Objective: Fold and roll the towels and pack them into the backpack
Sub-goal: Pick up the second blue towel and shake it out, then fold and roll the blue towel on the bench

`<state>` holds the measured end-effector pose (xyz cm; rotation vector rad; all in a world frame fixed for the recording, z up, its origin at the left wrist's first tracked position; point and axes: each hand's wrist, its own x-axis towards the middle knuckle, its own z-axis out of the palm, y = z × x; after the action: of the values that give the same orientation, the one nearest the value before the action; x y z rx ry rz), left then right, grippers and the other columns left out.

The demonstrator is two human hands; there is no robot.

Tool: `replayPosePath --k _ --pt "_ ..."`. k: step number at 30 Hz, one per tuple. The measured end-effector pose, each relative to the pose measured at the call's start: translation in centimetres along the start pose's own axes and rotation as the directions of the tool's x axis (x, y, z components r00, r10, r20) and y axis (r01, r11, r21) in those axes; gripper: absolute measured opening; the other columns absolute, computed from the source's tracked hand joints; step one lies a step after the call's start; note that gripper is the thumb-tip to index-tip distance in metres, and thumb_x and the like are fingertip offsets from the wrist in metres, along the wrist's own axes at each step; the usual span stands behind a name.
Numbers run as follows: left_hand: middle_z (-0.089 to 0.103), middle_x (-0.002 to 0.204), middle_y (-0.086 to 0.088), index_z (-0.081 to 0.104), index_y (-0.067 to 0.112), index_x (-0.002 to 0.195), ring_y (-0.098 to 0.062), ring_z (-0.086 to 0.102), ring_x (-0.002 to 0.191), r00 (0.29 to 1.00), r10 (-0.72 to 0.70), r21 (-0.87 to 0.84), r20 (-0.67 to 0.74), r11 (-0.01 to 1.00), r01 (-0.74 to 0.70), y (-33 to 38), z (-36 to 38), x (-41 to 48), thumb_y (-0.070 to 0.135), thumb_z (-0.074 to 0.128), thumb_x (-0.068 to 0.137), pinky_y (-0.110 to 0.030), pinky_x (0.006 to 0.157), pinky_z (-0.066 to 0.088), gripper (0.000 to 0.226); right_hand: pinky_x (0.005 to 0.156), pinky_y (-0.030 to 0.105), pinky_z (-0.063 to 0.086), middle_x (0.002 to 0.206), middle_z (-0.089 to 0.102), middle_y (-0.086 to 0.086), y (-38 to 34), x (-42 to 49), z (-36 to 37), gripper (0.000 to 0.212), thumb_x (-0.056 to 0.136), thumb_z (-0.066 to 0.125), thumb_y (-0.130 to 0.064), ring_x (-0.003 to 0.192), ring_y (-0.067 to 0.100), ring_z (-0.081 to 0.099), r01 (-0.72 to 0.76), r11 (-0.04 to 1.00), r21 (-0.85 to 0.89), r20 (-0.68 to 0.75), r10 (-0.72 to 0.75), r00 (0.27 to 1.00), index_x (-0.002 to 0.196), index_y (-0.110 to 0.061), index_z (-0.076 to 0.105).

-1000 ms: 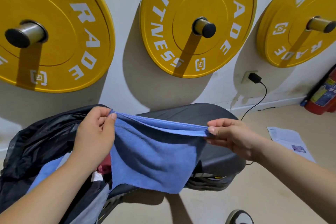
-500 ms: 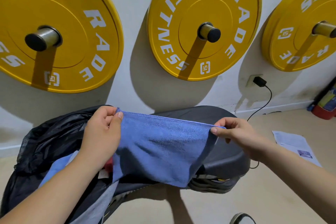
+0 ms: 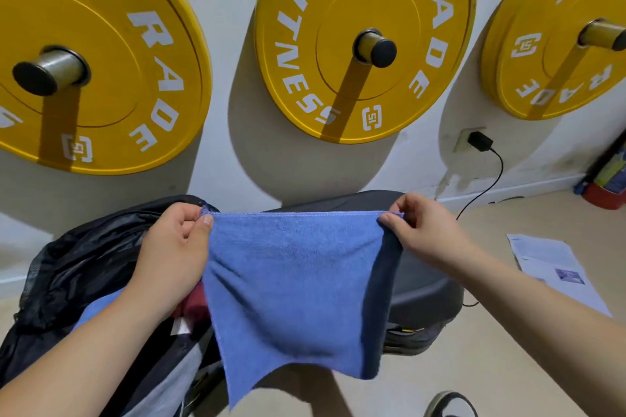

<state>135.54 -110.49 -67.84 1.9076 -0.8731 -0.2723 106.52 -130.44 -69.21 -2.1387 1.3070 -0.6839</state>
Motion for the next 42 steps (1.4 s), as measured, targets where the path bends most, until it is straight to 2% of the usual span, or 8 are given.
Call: replayPosePath --k 6,11,16,20,27,30,35,42 --pt "0.073 0.082 -0.009 0.067 0.017 0.101 -0.016 0.07 0.072 0.989 0.03 -0.078 -0.145 0.996 -0.042 1.2 1.0 3.8 0.023 0.061 0.099 -0.042 0.073 0.059 0.009 0.066 0.041 0.058 0.074 0.069 0.002 -2.2 2.5 0.6 0.016 0.096 0.064 -0.027 0.065 0.022 0.069 0.049 0.953 0.299 -0.232 0.022 0.972 0.084 -0.019 0.057" --pt "0.077 0.095 -0.002 0.067 0.02 0.104 -0.014 0.074 0.087 0.977 0.025 -0.216 -0.214 0.974 -0.072 1.1 1.6 5.8 0.021 0.058 0.1 -0.035 0.087 0.056 0.01 0.068 0.019 0.047 0.082 0.066 -0.013 -3.2 3.7 0.8 0.006 0.098 0.062 -0.025 0.077 0.003 0.06 0.206 0.928 0.311 -0.383 -0.076 0.92 0.094 -0.022 0.06" --pt "0.074 0.09 0.002 0.066 0.021 0.104 -0.008 0.071 0.084 1.0 0.008 -0.109 0.015 0.994 -0.006 -2.4 3.3 4.3 0.011 0.056 0.1 -0.026 0.08 0.051 0.015 0.066 0.028 0.043 0.087 0.068 -0.011 0.6 2.8 2.8 0.004 0.099 0.06 -0.019 0.078 0.011 0.062 0.097 0.982 0.163 -0.211 -0.062 0.976 0.096 -0.021 0.057" --pt "0.073 0.078 -0.001 0.066 0.017 0.095 -0.013 0.066 0.072 0.942 -0.092 0.089 0.324 0.994 0.066 -7.0 4.3 2.3 0.008 0.057 0.099 -0.017 0.067 0.046 0.013 0.068 0.041 0.047 0.078 0.064 -0.001 4.7 1.1 4.5 0.014 0.096 0.061 -0.016 0.076 0.031 0.059 -0.038 0.997 -0.063 0.115 0.045 0.992 0.087 -0.017 0.05" --pt "0.072 0.086 -0.016 0.058 0.011 0.091 -0.001 0.064 0.06 0.753 -0.274 0.274 0.599 0.953 0.129 -11.1 5.2 -0.7 0.008 0.052 0.101 -0.02 0.062 0.049 0.012 0.065 0.025 0.041 0.084 0.056 -0.011 7.1 -1.5 5.6 0.017 0.09 0.061 -0.026 0.082 0.019 0.054 0.074 0.893 -0.445 0.61 0.242 0.755 0.078 -0.029 0.05" --pt "0.069 0.081 -0.015 0.054 0.01 0.095 -0.014 0.071 0.068 0.695 -0.347 0.307 0.629 0.933 0.188 -11.3 5.2 -1.5 0.011 0.047 0.103 -0.031 0.068 0.055 0.01 0.061 0.02 0.045 0.083 0.06 -0.01 7.0 -2.3 4.7 0.013 0.089 0.059 -0.022 0.075 0.013 0.055 0.027 0.903 -0.429 0.637 0.281 0.718 0.079 -0.028 0.054" --pt "0.073 0.066 -0.014 0.047 0.012 0.096 -0.02 0.064 0.049 0.626 -0.436 0.418 0.647 0.889 0.188 -10.7 4.9 -2.6 0.017 0.042 0.103 -0.026 0.055 0.051 0.01 0.053 0.029 0.056 0.087 0.071 0.011 6.4 -3.8 3.1 0.003 0.095 0.055 -0.014 0.066 0.02 0.075 -0.252 0.92 -0.3 0.693 0.392 0.605 0.094 -0.015 0.058" --pt "0.06 0.06 -0.006 0.05 0.012 0.086 -0.012 0.059 0.04 0.829 -0.281 0.396 0.483 0.915 0.079 -9.1 6.2 0.9 0.007 0.043 0.099 -0.022 0.045 0.04 0.015 0.044 0.029 0.052 0.075 0.076 0.016 5.7 -0.6 4.3 0.009 0.095 0.062 -0.019 0.057 0.024 0.073 -0.263 0.934 -0.243 0.441 0.348 0.827 0.088 -0.013 0.064"
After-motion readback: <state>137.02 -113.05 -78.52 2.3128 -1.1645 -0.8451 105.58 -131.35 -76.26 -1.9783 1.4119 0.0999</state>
